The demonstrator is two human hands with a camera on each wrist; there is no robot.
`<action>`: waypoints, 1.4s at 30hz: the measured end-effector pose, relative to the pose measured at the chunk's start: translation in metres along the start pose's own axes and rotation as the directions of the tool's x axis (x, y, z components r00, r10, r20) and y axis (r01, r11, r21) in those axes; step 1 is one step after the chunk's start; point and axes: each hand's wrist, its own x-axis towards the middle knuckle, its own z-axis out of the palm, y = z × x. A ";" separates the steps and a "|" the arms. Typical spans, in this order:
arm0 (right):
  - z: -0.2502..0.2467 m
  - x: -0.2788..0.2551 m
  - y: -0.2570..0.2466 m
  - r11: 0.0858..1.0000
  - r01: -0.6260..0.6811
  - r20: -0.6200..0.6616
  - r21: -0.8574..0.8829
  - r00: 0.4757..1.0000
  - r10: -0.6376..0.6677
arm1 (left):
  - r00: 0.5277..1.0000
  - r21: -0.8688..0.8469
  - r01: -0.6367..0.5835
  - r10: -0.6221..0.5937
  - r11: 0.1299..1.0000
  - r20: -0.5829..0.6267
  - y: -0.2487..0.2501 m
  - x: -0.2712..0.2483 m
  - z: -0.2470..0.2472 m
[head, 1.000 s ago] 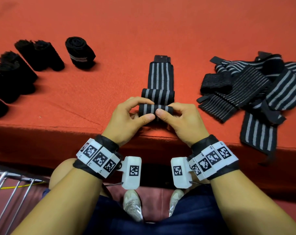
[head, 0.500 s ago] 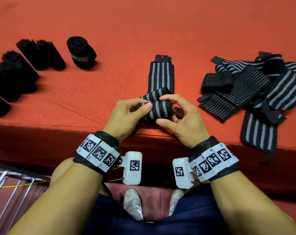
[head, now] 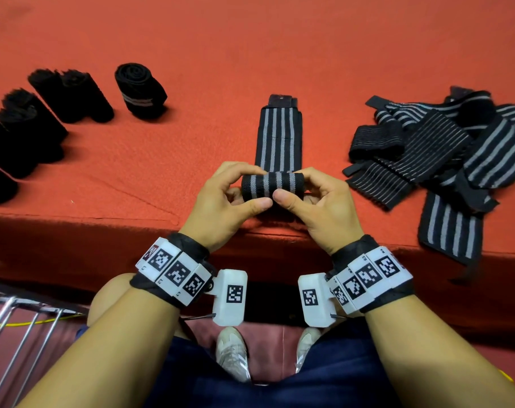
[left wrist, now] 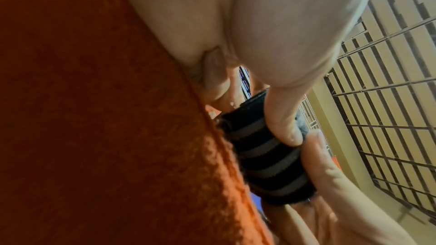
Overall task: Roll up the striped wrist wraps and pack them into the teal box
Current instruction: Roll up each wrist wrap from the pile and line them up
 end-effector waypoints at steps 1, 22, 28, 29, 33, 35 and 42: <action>0.000 0.000 0.000 1.000 -0.001 -0.001 -0.004 1.000 0.001 | 1.000 0.018 -0.008 0.008 1.000 -0.017 -0.001 0.000 0.000; -0.003 0.004 0.002 0.984 0.041 0.023 -0.173 0.999 -0.038 | 0.995 -0.074 0.096 -0.097 0.993 -0.016 0.001 0.000 0.008; -0.006 0.004 0.006 0.952 -0.009 -0.019 -0.306 1.000 0.004 | 0.995 0.077 0.042 -0.035 0.996 -0.092 0.005 -0.001 0.009; -0.006 0.004 0.007 0.943 -0.015 -0.022 -0.332 1.000 0.008 | 0.996 0.071 0.045 -0.040 0.996 -0.080 0.005 -0.001 0.009; -0.005 0.004 0.006 0.927 -0.007 -0.032 -0.375 0.999 -0.005 | 0.996 0.023 0.082 -0.081 0.996 -0.040 0.003 0.000 0.008; -0.005 0.005 0.007 0.919 -0.008 -0.053 -0.394 0.999 -0.014 | 0.996 0.003 0.080 -0.080 0.997 0.027 0.003 0.000 0.007; -0.002 0.007 0.008 0.930 -0.019 -0.096 -0.367 0.995 -0.017 | 0.982 0.100 0.076 -0.092 0.992 0.167 0.000 0.002 -0.001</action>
